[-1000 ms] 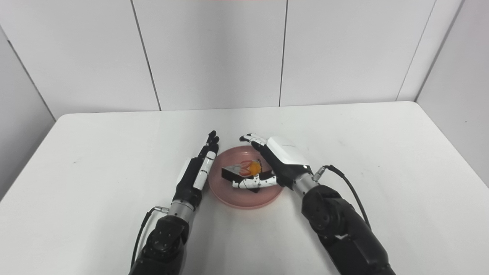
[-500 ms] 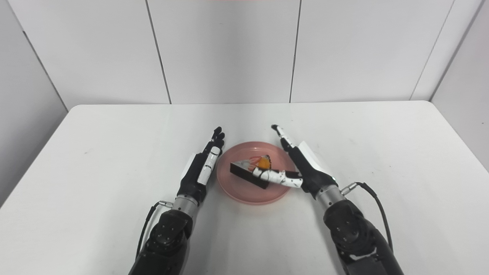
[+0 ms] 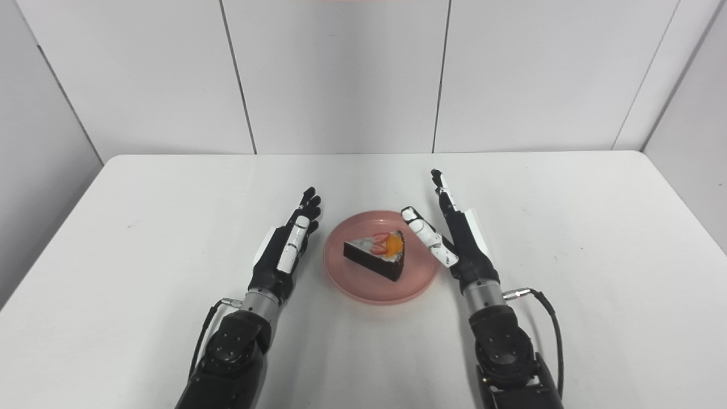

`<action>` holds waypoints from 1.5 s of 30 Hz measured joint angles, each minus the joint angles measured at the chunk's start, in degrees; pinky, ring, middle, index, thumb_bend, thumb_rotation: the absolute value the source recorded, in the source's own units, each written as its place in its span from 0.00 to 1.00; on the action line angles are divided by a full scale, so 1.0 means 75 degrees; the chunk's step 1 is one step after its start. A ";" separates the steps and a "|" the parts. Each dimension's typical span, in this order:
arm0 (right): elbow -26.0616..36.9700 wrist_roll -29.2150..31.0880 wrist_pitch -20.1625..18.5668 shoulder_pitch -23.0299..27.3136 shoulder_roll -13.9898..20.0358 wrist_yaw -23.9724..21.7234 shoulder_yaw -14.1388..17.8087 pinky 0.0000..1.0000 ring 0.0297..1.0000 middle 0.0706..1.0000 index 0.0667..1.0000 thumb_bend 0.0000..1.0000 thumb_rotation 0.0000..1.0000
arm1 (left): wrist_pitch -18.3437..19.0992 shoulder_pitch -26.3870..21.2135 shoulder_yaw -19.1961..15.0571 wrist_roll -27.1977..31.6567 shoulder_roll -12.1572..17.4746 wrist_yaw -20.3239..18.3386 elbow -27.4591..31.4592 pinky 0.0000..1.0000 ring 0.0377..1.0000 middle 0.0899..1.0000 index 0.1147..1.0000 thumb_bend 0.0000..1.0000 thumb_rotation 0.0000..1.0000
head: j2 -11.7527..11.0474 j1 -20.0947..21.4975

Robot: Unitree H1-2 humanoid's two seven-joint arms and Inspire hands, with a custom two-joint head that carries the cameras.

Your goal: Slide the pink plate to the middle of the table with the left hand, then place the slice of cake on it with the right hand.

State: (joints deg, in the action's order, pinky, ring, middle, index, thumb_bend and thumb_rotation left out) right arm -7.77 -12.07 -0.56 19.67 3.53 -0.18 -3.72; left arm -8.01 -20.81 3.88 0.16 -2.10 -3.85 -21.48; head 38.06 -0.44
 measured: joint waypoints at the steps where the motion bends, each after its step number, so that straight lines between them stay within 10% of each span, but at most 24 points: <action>1: -0.0009 0.0104 -0.0005 -0.0010 -0.0056 0.0008 0.0058 1.00 1.00 1.00 1.00 0.59 0.95 | 0.0000 0.0000 -0.0002 -0.0002 0.0016 0.0000 -0.0002 1.00 1.00 1.00 1.00 0.57 1.00 | 0.0000 -0.0012; 21: -0.0125 0.2417 -0.0525 -0.0180 -0.0519 -0.0102 0.0959 1.00 1.00 1.00 1.00 0.62 0.91 | 0.0019 -0.0004 -0.0041 0.0002 0.0134 -0.0104 -0.0014 1.00 1.00 1.00 1.00 0.55 1.00 | 0.0023 0.0176; 45: 0.0775 0.2411 -0.1291 -0.0810 -0.0427 -0.0059 0.0914 1.00 0.99 0.99 0.99 0.61 0.89 | 0.0028 -0.0152 -0.0287 0.0127 0.0058 0.0078 -0.0232 1.00 1.00 1.00 1.00 0.55 1.00 | 0.0164 -0.0035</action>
State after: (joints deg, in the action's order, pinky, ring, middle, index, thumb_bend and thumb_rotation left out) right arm -1.96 6.01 -10.24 13.59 0.33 -0.62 3.13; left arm -7.81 -21.95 1.73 1.12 -1.66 -3.27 -23.22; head 39.29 -0.70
